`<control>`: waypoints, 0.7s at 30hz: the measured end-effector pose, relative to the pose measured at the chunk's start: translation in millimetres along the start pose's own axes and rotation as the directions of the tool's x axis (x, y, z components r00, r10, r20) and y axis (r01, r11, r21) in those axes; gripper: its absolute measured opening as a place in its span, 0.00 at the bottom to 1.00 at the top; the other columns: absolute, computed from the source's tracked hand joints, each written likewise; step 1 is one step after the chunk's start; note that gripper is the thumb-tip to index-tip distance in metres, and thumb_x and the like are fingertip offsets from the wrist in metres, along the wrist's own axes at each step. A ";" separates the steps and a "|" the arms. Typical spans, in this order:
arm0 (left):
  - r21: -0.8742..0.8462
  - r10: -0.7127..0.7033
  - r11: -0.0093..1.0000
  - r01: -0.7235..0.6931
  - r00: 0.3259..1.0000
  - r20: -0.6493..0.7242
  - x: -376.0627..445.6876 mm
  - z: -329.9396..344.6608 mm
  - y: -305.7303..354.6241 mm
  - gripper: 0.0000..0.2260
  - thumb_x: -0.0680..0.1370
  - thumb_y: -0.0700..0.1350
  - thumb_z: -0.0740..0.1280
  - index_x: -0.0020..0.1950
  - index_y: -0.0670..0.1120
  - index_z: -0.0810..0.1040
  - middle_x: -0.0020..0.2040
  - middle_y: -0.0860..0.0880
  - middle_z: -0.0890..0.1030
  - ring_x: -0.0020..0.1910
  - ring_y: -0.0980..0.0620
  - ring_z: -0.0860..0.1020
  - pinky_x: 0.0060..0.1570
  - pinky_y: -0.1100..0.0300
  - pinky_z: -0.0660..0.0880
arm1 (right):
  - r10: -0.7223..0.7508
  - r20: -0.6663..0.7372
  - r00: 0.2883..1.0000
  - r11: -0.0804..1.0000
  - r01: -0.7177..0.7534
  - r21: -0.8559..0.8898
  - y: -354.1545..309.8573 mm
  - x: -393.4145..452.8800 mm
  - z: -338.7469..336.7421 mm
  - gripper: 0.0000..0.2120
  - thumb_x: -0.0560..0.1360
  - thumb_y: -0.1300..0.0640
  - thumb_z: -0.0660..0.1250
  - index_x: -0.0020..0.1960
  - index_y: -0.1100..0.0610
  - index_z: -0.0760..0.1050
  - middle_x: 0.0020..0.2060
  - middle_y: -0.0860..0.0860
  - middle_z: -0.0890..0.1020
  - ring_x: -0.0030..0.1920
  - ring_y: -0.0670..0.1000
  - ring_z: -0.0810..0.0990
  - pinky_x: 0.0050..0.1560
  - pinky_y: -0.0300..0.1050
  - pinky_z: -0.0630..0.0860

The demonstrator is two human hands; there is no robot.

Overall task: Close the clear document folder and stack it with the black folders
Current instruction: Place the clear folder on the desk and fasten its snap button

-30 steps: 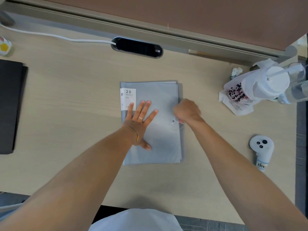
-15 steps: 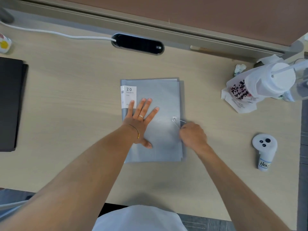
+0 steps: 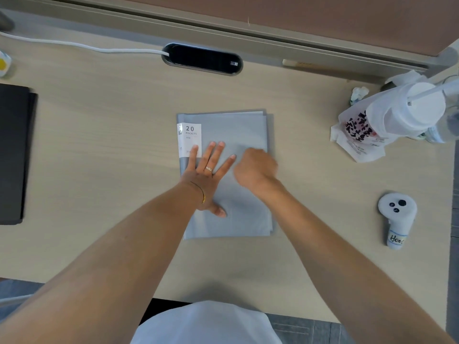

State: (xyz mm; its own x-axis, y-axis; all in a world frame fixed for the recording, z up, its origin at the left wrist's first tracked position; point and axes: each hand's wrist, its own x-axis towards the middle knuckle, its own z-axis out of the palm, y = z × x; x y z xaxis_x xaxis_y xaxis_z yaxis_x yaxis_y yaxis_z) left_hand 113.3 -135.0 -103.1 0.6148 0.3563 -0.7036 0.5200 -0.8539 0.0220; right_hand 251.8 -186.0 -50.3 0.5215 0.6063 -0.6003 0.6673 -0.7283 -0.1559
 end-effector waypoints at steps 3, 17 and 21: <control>0.002 0.001 1.000 -0.001 1.000 -0.003 0.5 1.0 -0.4 0.69 0.59 0.80 0.67 0.73 0.52 0.17 0.70 0.42 0.14 0.72 0.40 0.18 0.73 0.31 0.30 | -0.053 -0.024 0.998 0.994 0.050 -0.097 7.8 -21.0 24.4 0.13 0.75 0.59 0.62 0.56 0.59 0.80 0.54 0.57 0.84 0.56 0.59 0.83 0.52 0.46 0.78; 0.006 -0.004 1.000 0.004 1.000 -0.019 0.4 -1.1 0.9 0.69 0.59 0.81 0.66 0.75 0.52 0.19 0.74 0.41 0.18 0.75 0.39 0.22 0.73 0.32 0.30 | 0.132 0.132 0.982 0.972 -0.155 0.179 62.8 30.3 -30.0 0.07 0.62 0.61 0.64 0.34 0.61 0.81 0.25 0.52 0.82 0.37 0.56 0.85 0.32 0.40 0.72; -0.009 -0.018 1.000 0.018 1.000 -0.011 1.4 -3.3 4.0 0.69 0.59 0.81 0.66 0.75 0.52 0.19 0.74 0.41 0.18 0.75 0.39 0.22 0.73 0.32 0.31 | 0.035 0.018 0.999 0.999 -0.035 0.000 18.0 21.8 -23.0 0.13 0.71 0.60 0.64 0.53 0.60 0.81 0.51 0.57 0.85 0.55 0.60 0.83 0.47 0.45 0.77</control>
State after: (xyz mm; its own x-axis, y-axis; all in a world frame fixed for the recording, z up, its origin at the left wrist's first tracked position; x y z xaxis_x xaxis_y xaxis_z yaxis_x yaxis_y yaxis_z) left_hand 118.1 -136.7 -101.7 0.6115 0.3758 -0.6963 0.5366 -0.8437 0.0159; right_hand 287.3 -178.5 -48.1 0.5347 0.5749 -0.6194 0.6487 -0.7489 -0.1351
